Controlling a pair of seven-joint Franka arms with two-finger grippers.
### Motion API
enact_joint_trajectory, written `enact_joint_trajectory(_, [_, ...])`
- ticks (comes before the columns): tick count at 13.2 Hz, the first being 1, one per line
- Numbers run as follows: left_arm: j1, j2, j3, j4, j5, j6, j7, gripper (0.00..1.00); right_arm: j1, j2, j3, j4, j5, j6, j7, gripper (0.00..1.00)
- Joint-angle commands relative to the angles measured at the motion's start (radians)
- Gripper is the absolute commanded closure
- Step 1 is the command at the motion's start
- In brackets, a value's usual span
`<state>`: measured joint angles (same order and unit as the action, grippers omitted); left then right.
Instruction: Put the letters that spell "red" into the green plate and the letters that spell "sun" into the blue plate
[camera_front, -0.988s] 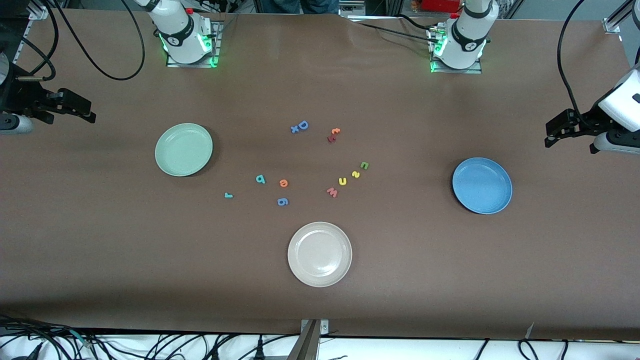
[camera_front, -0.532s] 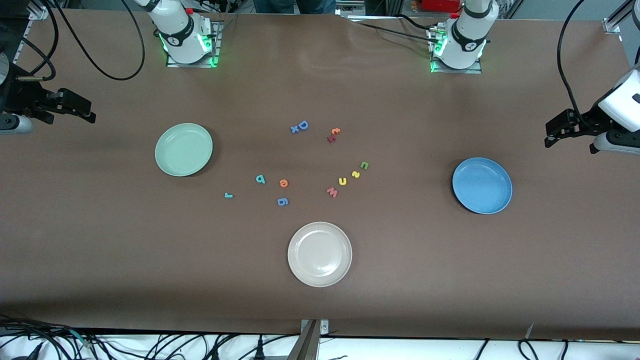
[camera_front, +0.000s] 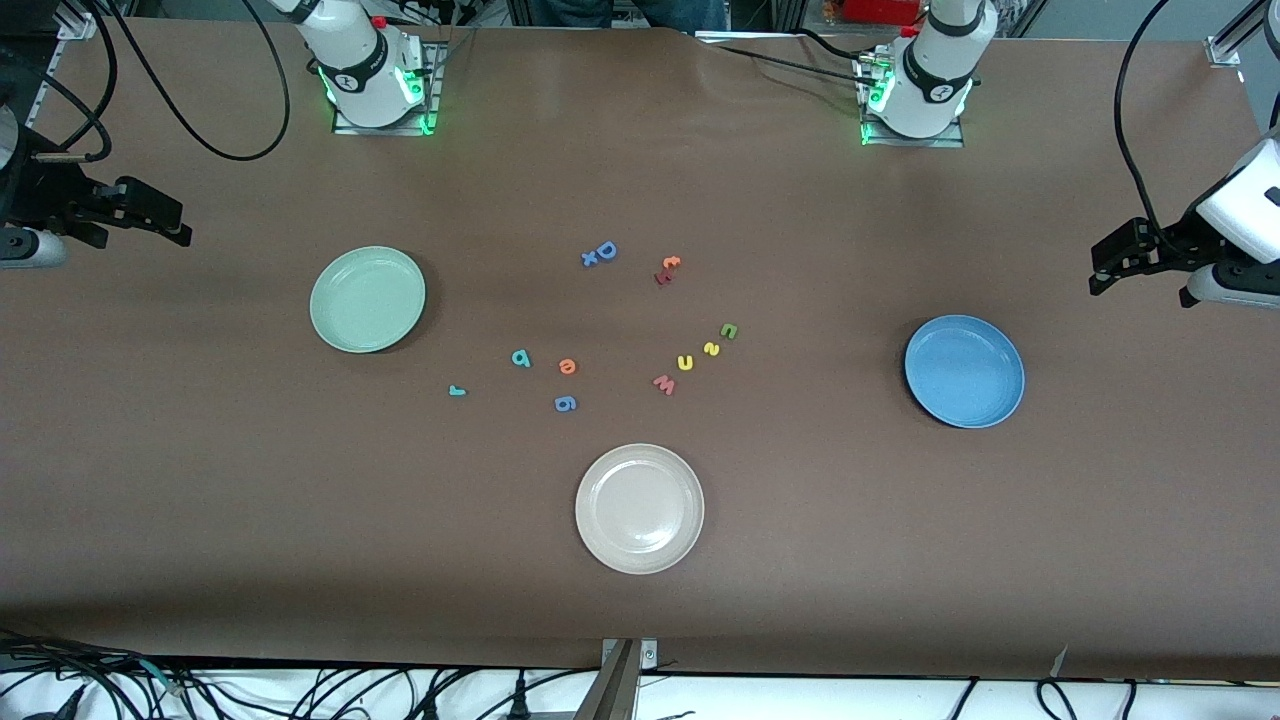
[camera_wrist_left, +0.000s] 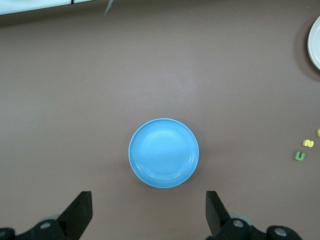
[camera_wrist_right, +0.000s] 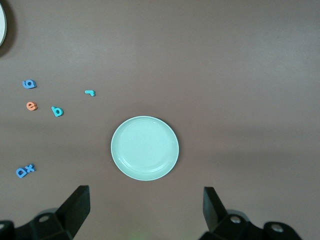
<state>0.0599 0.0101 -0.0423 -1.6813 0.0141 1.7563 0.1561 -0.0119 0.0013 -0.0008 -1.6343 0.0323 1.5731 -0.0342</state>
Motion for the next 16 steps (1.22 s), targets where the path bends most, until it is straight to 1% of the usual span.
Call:
enact_joint_trajectory(1, [-0.002,0.014,-0.004,0.035,-0.029,-0.021,-0.015,0.0,-0.002,0.008,0.001,0.022,-0.005,-0.005,-0.01,0.0])
enact_joint_trajectory(16, [-0.009,0.016,-0.004,0.035,-0.029,-0.024,-0.032,0.0,-0.002,0.008,0.001,0.022,-0.005,-0.005,-0.01,0.0])
